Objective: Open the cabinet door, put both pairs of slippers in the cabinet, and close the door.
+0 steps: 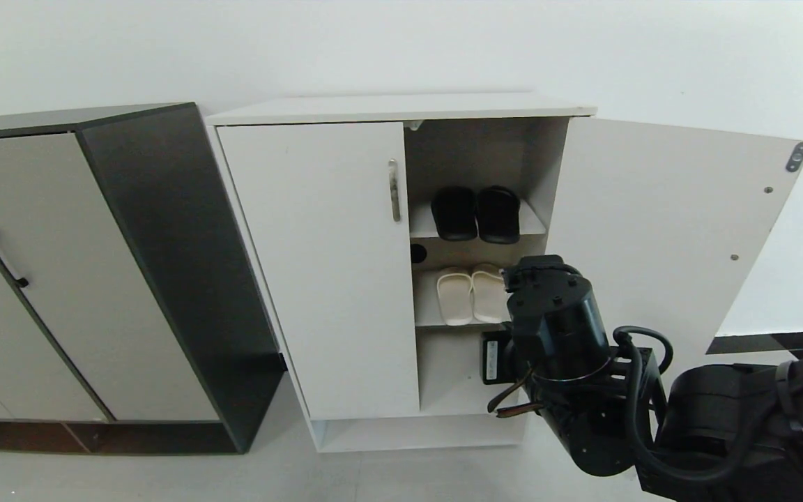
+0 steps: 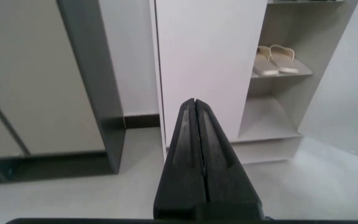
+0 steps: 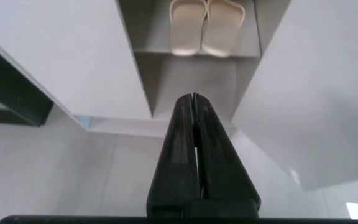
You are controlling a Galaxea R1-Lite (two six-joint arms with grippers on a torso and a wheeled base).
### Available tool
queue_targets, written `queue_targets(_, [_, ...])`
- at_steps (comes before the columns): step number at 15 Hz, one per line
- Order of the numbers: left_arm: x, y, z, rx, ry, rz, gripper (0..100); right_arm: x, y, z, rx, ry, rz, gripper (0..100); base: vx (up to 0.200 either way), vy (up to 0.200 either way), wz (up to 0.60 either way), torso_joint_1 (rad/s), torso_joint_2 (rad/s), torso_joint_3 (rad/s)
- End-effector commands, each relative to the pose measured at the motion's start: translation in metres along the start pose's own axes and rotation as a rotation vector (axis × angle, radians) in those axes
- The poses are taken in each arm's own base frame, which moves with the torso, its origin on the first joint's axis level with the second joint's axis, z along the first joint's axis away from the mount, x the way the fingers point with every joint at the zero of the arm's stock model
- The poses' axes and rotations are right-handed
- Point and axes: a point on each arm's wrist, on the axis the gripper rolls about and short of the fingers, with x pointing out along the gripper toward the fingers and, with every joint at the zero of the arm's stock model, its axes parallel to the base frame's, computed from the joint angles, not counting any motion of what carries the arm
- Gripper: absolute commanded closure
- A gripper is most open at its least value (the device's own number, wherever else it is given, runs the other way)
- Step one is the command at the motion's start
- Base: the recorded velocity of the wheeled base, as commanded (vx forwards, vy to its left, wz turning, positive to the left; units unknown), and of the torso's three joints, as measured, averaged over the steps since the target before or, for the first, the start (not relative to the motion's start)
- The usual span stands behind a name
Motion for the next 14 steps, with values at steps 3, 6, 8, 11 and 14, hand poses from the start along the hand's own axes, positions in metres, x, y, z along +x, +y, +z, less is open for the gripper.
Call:
queue_targets(3, [0.0001, 0.0000, -0.0001, 0.000, 0.003, 0.001, 100, 0.0079, -0.0046, -0.0020, -0.013, 0.004, -0.024, 100, 0.000, 0.000, 0.00, 0.000, 0.00, 0.000])
queue_targets(6, [0.0000, 0.0000, 0.0000, 0.000, 0.000, 0.001, 100, 0.0081, -0.0053, -0.0045, -0.018, 0.006, -0.023, 100, 0.000, 0.000, 0.00, 0.000, 0.00, 0.000])
queue_targets(8, [0.0001, 0.0000, 0.0000, 0.000, 0.001, 0.001, 100, 0.0081, -0.0055, -0.0049, -0.021, 0.008, -0.024, 100, 0.000, 0.000, 0.00, 0.000, 0.00, 0.000])
queue_targets(11, [0.0001, 0.0000, 0.0000, 0.000, 0.001, 0.001, 100, 0.0086, -0.0057, -0.0070, -0.027, 0.013, -0.026, 100, 0.000, 0.000, 0.00, 0.000, 0.00, 0.000])
queue_targets(14, [0.0000, 0.0000, 0.0000, 0.000, 0.000, 0.001, 100, 0.0092, -0.0056, -0.0083, -0.030, 0.016, -0.027, 100, 0.000, 0.000, 0.00, 0.000, 0.00, 0.000])
